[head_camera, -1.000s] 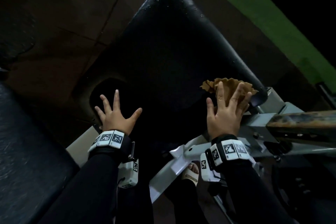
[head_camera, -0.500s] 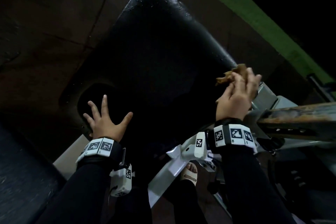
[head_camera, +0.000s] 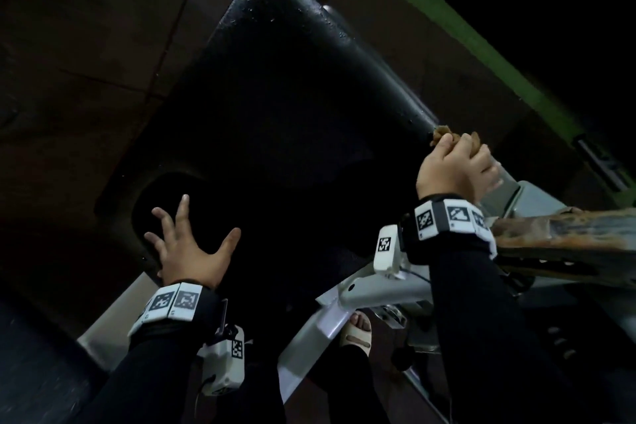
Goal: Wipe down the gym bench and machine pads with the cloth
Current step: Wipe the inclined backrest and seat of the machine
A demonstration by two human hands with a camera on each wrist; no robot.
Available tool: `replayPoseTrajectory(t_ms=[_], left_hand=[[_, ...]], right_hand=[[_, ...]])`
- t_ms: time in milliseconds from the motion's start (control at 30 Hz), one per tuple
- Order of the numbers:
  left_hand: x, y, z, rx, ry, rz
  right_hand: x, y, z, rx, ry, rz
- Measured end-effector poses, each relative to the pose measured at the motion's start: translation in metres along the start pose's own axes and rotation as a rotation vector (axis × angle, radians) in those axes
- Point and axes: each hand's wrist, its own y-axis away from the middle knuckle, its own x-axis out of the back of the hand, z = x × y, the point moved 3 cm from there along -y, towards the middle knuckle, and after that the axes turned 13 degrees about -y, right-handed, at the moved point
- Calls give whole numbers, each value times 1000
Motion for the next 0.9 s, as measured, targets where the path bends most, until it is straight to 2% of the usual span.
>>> replayPoseTrajectory(t_ms=[100, 267, 367, 433, 533, 633, 767, 900], left_hand=[[1, 0, 2, 9, 16, -7], [2, 1, 3, 13, -5, -1], [2, 1, 2, 15, -11, 2], [3, 1, 2, 11, -12, 5], [4, 2, 3, 7, -6, 3], [5, 3, 4, 9, -7, 4], [6, 4, 5, 7, -41, 4], [7, 4, 6, 12, -51, -11]], right_hand=[[-4, -18, -22, -38, 34, -110], [-21, 8, -50, 260, -29, -105], [-27, 39, -34, 407, 72, -104], [-25, 56, -14, 436, 91, -90], [-17, 63, 11, 368, 78, -46], [-8, 46, 19, 222, 85, -23], [-2, 17, 13, 10, 7, -9], [-5, -8, -8, -189, 61, -68]])
